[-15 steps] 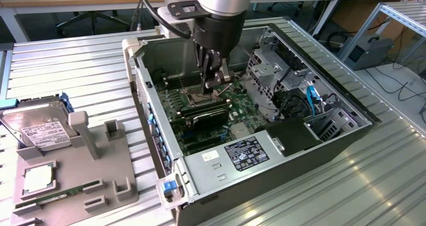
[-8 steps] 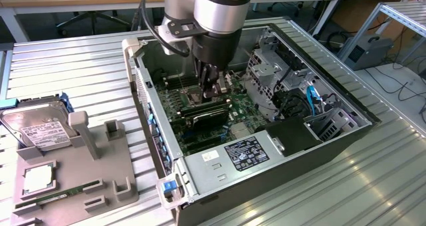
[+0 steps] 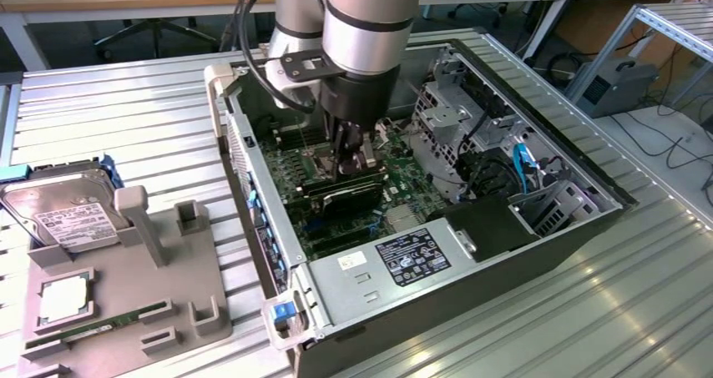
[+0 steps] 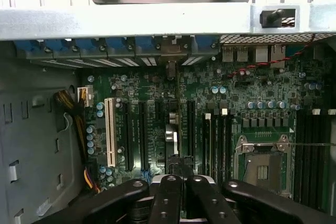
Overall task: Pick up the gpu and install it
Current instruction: 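Press down on the gpu until it lock into place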
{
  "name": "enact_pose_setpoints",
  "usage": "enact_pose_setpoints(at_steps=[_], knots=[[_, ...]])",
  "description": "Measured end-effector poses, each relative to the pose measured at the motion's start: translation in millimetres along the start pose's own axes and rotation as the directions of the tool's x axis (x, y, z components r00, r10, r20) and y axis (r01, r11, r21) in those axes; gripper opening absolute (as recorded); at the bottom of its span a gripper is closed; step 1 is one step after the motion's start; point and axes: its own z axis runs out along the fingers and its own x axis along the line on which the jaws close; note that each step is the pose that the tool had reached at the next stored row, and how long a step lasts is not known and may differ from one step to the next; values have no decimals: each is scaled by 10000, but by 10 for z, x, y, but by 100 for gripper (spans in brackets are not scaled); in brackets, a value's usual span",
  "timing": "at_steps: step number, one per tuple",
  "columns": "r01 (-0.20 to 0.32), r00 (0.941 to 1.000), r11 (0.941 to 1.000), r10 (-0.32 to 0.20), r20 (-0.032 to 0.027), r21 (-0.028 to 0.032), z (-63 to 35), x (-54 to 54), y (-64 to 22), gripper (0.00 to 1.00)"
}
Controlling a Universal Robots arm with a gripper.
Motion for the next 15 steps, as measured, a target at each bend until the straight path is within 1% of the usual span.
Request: enact_pose_setpoints(at_steps=[2, 3, 6, 9, 10, 12, 13, 15], knots=[[0, 10000, 10000, 0, 0, 0, 70, 1, 1, 11], [0, 10000, 10000, 0, 1, 1, 84, 1, 1, 11], [-2, 10000, 10000, 2, 1, 1, 88, -8, 2, 11], [0, 10000, 10000, 0, 0, 0, 101, -61, 3, 11], [1, 10000, 10000, -1, 2, 1, 121, -65, 3, 11], [0, 10000, 10000, 0, 0, 0, 198, -67, 9, 11], [0, 10000, 10000, 0, -2, -1, 203, -67, 10, 11], [-2, 10000, 10000, 2, 1, 1, 256, -66, 19, 11]])
